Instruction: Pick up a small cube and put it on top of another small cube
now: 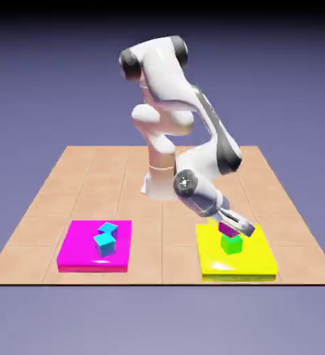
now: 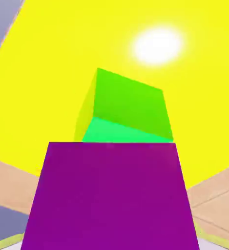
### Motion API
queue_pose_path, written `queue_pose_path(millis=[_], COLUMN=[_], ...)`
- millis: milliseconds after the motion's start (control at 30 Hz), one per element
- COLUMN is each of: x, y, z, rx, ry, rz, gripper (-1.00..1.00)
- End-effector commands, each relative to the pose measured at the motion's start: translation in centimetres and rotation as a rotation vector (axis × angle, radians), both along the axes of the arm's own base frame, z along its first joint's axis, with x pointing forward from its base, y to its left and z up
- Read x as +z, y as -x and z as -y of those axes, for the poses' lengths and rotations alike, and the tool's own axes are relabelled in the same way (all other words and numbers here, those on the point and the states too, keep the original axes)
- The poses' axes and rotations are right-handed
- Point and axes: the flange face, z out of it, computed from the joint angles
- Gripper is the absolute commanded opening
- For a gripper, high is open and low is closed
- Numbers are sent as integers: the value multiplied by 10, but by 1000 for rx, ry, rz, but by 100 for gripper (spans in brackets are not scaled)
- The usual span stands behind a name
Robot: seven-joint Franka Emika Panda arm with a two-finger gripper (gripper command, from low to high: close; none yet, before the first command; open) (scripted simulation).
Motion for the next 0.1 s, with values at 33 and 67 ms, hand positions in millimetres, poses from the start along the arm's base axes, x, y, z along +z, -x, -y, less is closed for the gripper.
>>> queue_pose_path(millis=[33, 67], x=[15, 30], y=[-7, -13], z=[7, 14], rx=[0, 0], ry=[-1, -1], rz=[0, 0], gripper=[100, 100])
